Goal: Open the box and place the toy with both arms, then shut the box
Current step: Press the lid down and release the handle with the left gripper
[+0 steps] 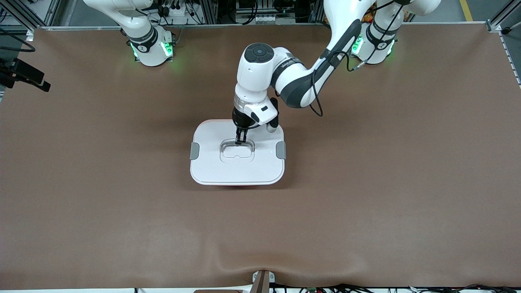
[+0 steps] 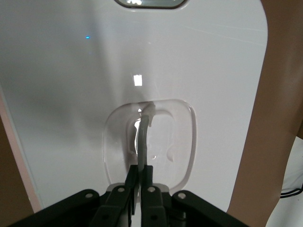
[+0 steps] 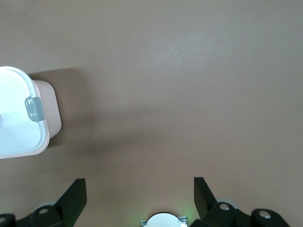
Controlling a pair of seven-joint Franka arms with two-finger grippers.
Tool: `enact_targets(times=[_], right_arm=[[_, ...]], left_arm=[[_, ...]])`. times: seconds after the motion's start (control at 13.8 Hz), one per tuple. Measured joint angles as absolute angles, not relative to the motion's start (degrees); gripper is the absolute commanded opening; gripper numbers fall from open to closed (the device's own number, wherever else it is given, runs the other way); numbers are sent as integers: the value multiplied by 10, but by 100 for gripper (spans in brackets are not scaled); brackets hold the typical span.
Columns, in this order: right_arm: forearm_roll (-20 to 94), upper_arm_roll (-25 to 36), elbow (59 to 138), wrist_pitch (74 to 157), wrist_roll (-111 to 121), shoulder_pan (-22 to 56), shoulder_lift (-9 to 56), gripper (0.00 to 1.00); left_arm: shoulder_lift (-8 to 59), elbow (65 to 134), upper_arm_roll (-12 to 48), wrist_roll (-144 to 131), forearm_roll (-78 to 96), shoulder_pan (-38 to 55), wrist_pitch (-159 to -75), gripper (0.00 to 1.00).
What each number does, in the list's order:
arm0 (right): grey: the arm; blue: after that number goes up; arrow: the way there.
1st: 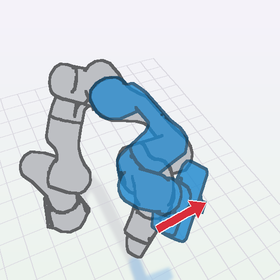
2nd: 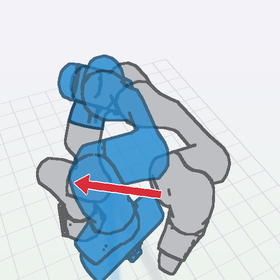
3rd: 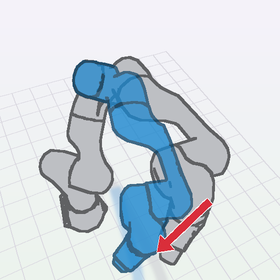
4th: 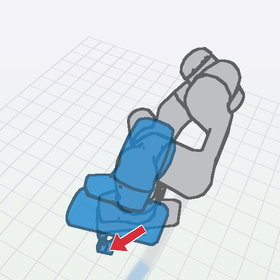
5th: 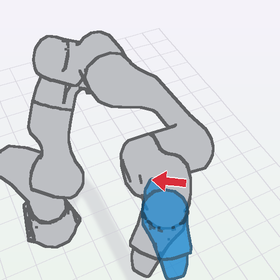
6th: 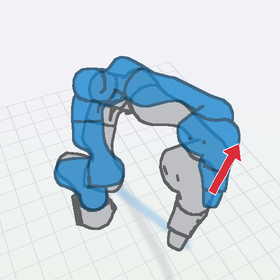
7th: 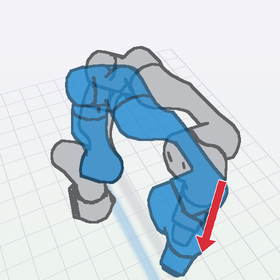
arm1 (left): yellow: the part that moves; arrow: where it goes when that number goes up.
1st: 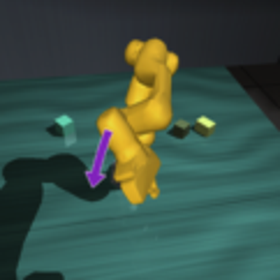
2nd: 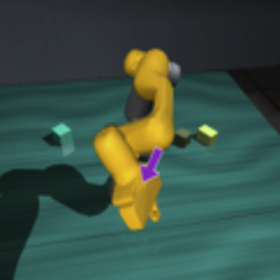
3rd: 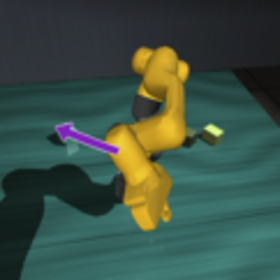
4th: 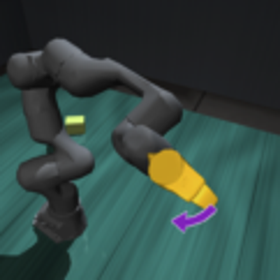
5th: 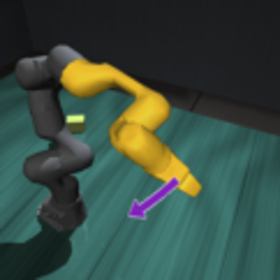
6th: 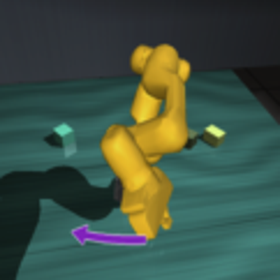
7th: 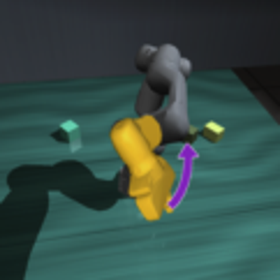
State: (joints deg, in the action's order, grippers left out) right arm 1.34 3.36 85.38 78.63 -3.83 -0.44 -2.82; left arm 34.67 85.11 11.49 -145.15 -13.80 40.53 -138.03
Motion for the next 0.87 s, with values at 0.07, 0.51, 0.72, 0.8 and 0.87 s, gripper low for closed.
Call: enact_targets(times=[0.07,0.51,0.72,0.8,0.87], right_arm=[[13,34,854,786,-38,-4,-28,100],[11,33,854,786,-21,-4,-28,100],[8,32,854,786,-12,-4,-28,100],[7,32,854,786,-7,-4,-28,100],[6,32,854,786,-4,-4,-28,100]], left_arm=[[347,853,115,-1451,-138,405,-1380,0],[347,857,116,-1451,-138,406,-1380,0],[347,858,116,-1451,-138,407,-1380,12],[347,858,116,-1451,-138,408,-1380,58],[347,858,116,-1451,-138,408,-1380,100]])
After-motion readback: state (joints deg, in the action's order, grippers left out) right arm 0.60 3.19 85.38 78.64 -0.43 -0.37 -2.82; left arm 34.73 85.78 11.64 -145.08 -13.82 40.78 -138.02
